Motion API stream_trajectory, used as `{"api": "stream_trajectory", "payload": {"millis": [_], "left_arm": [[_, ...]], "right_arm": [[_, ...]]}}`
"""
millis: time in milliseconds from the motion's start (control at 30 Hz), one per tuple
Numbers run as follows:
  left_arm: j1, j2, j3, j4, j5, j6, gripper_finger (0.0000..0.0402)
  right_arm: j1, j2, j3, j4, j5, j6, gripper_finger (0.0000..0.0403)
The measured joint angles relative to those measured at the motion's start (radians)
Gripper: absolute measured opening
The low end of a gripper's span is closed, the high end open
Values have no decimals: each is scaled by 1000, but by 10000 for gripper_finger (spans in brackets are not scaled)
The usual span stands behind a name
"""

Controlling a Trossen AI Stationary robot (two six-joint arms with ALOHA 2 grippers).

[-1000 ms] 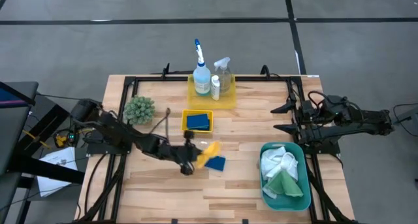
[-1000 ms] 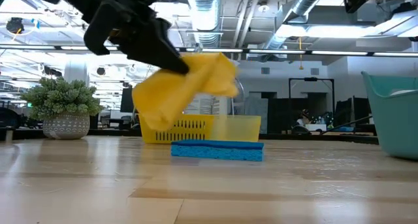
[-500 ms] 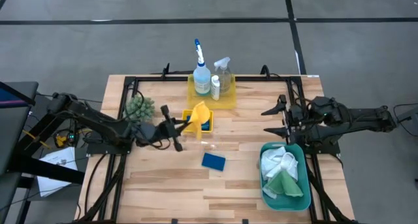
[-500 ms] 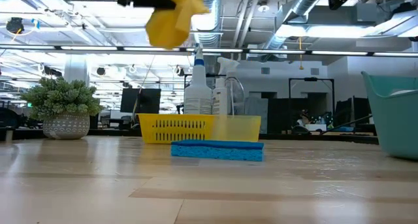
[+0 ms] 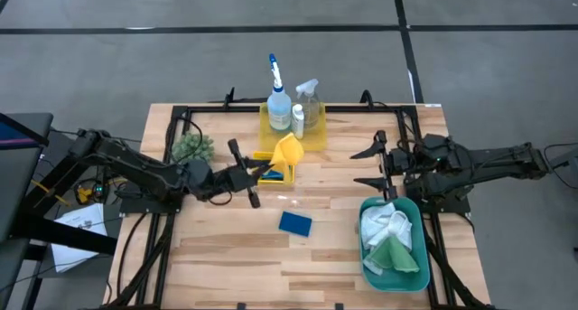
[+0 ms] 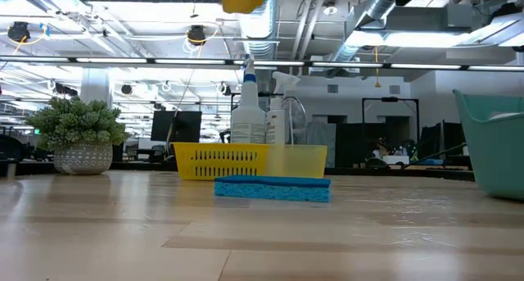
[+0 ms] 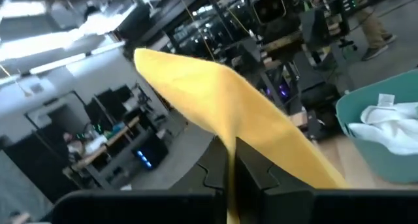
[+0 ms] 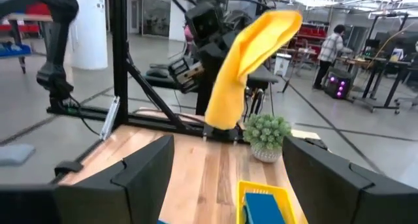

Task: Pick & Place Kitchen Items
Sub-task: Put the yellow cloth into the green bin

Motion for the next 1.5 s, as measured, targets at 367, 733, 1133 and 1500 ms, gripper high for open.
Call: {"api": "stream_trajectory", "payload": {"millis": [367,733,1133,1500], "left_arm": [[4,219,34,302,243,156,2],[15,354,126,297,238,227,2],[44,354,126,294,244,167,2],[84,353,126,285,415,41,2]], "right_arm": [[0,134,0,182,-123,-9,277],[9,203,-1,277,-221,18,277],[39,203,0,313,-182,32,277],[39,282,0,398,-152,32,277]]}}
